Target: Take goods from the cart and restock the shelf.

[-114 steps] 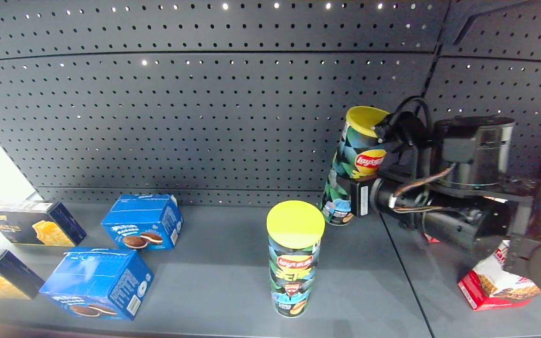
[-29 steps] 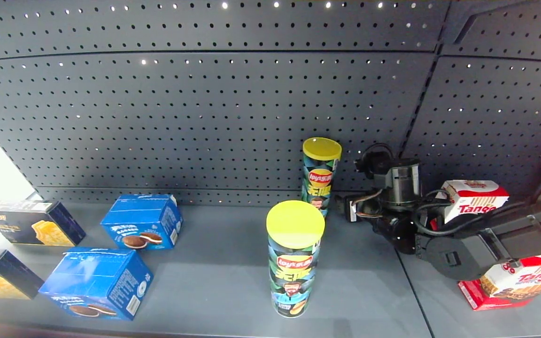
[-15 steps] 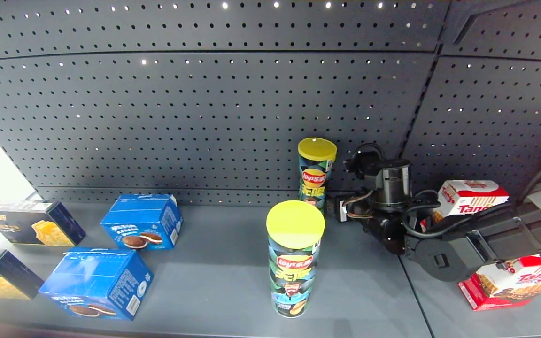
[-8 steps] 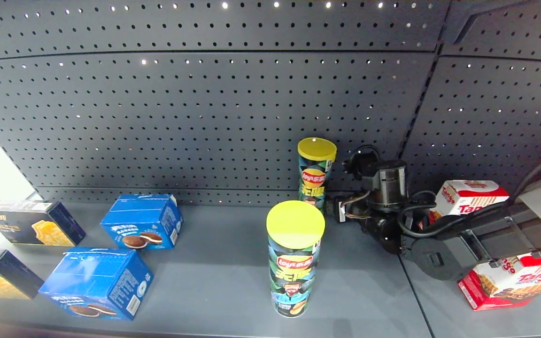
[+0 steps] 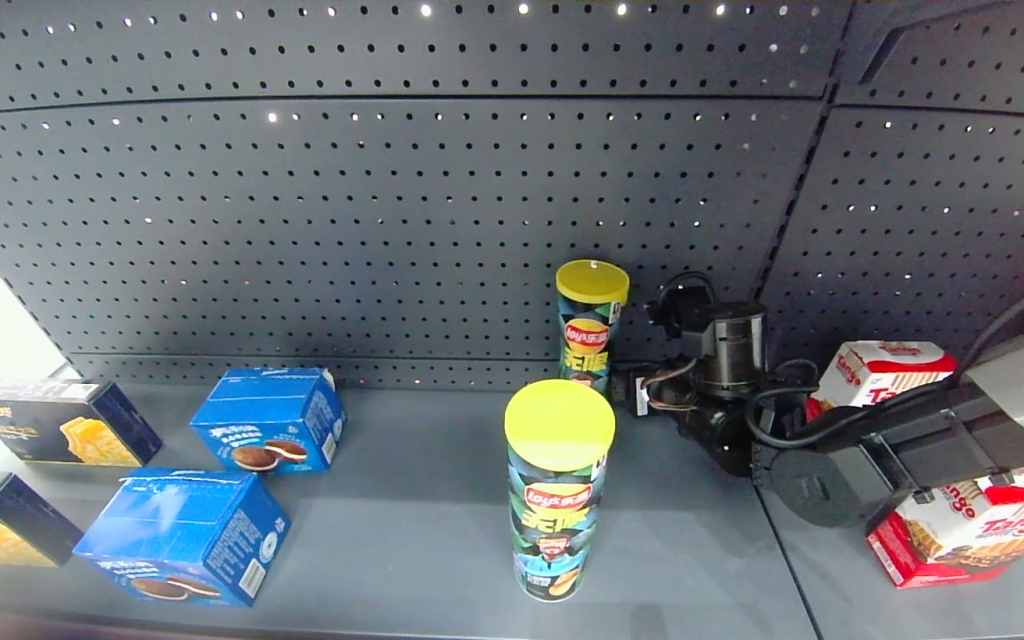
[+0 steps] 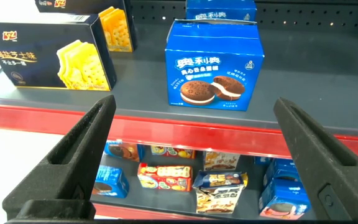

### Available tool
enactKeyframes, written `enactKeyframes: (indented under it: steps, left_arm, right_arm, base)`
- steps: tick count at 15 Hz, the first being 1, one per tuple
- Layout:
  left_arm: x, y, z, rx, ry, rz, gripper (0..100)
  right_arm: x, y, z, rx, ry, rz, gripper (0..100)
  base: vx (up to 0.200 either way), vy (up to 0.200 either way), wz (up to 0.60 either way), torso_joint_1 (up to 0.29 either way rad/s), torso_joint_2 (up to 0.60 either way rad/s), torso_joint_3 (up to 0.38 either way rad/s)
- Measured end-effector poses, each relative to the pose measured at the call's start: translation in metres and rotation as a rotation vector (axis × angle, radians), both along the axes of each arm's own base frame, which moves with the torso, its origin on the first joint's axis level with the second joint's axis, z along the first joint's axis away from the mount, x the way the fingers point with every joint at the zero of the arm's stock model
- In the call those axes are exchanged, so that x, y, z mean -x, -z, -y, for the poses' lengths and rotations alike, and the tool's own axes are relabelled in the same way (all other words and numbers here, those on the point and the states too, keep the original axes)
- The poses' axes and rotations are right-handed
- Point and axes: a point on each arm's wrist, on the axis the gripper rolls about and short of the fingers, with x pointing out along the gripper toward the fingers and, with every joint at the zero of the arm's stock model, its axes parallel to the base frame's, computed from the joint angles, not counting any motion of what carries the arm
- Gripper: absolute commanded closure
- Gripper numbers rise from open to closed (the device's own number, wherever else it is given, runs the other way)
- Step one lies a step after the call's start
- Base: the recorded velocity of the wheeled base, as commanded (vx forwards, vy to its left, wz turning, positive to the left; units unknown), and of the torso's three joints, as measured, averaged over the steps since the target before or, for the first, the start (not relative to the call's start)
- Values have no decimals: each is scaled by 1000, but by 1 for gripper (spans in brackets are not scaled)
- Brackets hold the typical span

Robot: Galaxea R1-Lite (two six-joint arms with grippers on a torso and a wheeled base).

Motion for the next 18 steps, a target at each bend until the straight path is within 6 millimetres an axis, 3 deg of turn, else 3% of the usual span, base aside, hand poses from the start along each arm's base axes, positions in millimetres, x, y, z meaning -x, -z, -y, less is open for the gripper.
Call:
enactKeyframes:
  steps: [3, 8, 10, 13, 18]
  left_arm:
    - [0, 0, 0, 0, 0, 0, 0]
    - [0, 0, 0, 1, 1, 0, 0]
    - [0, 0, 0, 0, 1, 0, 0]
    - [0, 0, 0, 1, 0, 0, 0]
    - [0, 0, 0, 1, 1, 0, 0]
  right_arm:
    - [3, 3, 2, 11, 8, -9, 0]
    - [26, -7, 17, 41, -13, 4, 0]
    - [47, -19, 23, 41, -31, 20, 0]
    - [95, -37, 33, 26, -91, 52, 0]
    - [167, -63, 76, 0, -227, 155, 0]
  base:
    - [0, 0, 0, 0, 0, 0]
    - [0, 0, 0, 0, 0, 0]
    - [0, 0, 0, 0, 0, 0]
    - [0, 0, 0, 0, 0, 0]
    - [0, 0, 0, 0, 0, 0]
